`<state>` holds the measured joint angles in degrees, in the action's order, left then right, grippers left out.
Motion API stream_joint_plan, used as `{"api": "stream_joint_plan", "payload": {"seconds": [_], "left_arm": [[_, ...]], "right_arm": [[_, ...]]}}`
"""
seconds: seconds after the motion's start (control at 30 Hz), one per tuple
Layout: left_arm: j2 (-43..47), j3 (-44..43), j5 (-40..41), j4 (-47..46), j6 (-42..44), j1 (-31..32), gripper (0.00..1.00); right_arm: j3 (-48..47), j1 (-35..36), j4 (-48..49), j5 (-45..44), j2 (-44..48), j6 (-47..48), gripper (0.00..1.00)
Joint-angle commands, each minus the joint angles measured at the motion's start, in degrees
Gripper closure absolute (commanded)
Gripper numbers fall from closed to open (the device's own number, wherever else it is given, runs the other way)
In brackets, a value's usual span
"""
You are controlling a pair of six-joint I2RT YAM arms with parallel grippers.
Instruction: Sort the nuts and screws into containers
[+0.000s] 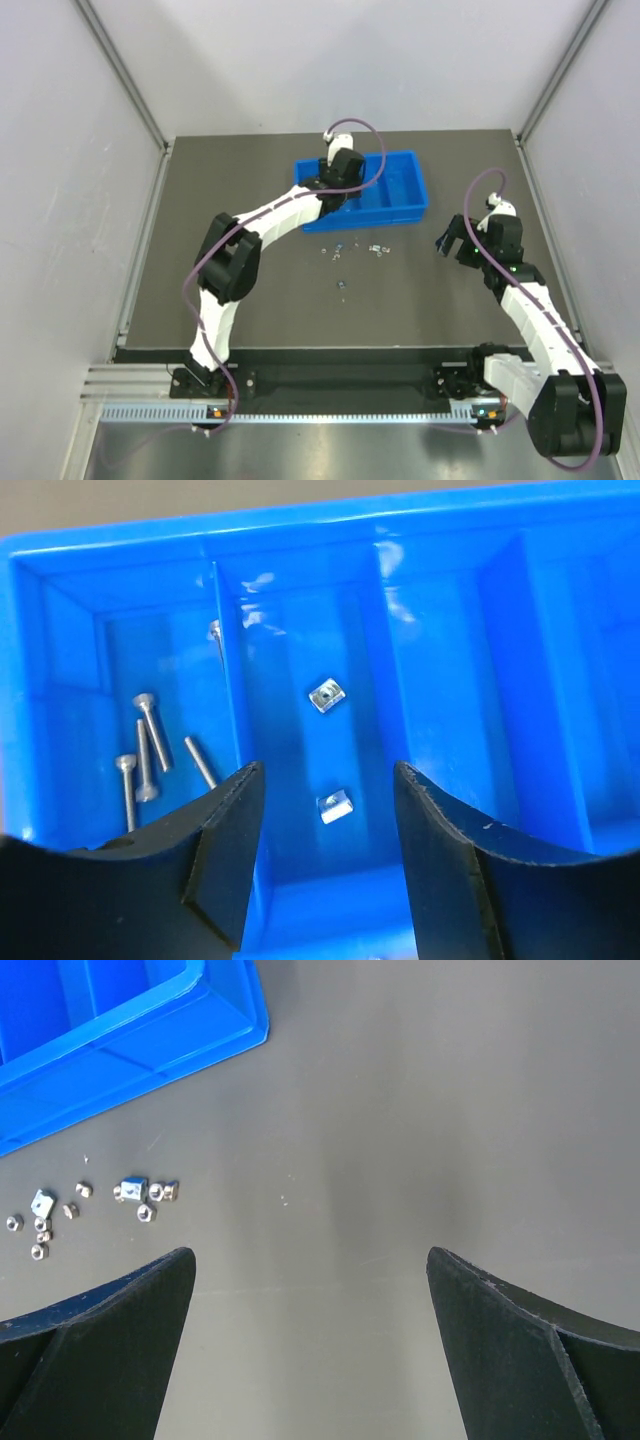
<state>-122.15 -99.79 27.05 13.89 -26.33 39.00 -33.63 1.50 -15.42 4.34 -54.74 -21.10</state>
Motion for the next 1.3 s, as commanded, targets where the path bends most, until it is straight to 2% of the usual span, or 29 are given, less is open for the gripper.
{"api": "stream_joint_plan", "payload": {"seconds": [0.0,0.1,0.13,0.27,0.37,0.5,0.73,0.9,1.1,1.27], "left_arm": [[10.9,2.3,-4.2,-1.7,2.0,0.6,0.4],[17.8,8.4,-3.2,-1.1,1.1,3.6,0.4],[21.7,12.9,-2.4,-0.9,0.5,4.6,0.4],[30.5,24.6,1.8,0.3,-6.9,10.6,0.4],[35.1,32.2,0.7,1.5,-9.0,14.6,0.4],[38.9,41.5,-11.5,-0.4,-3.7,15.6,0.4],[43.6,48.8,-18.6,-6.7,10.1,15.1,0.38],[43.0,49.8,-24.2,-9.8,17.0,15.0,0.38],[34.6,47.7,-25.7,-9.1,18.2,14.4,0.38],[30.5,49.3,-26.8,-12.7,19.1,14.0,0.4]], "right_arm": [[-1.6,0.5,1.9,-0.4,1.5,-0.1,0.0],[-1.4,0.5,1.8,-0.4,2.0,-0.1,0.0],[-1.1,0.5,1.8,-0.5,2.2,-0.2,0.0],[-0.7,0.5,1.9,-0.5,2.8,-0.3,0.0],[-0.7,0.4,1.8,-0.1,3.1,-0.2,0.0],[-0.6,0.6,1.8,0.1,3.5,-0.3,0.0],[-0.1,0.5,1.8,0.3,4.4,-0.2,0.0],[0.0,0.5,1.7,0.3,4.4,-0.3,0.0],[0.2,0.6,1.9,0.4,4.4,-0.3,0.0],[0.2,0.6,1.8,0.1,4.3,-0.1,0.0]]}}
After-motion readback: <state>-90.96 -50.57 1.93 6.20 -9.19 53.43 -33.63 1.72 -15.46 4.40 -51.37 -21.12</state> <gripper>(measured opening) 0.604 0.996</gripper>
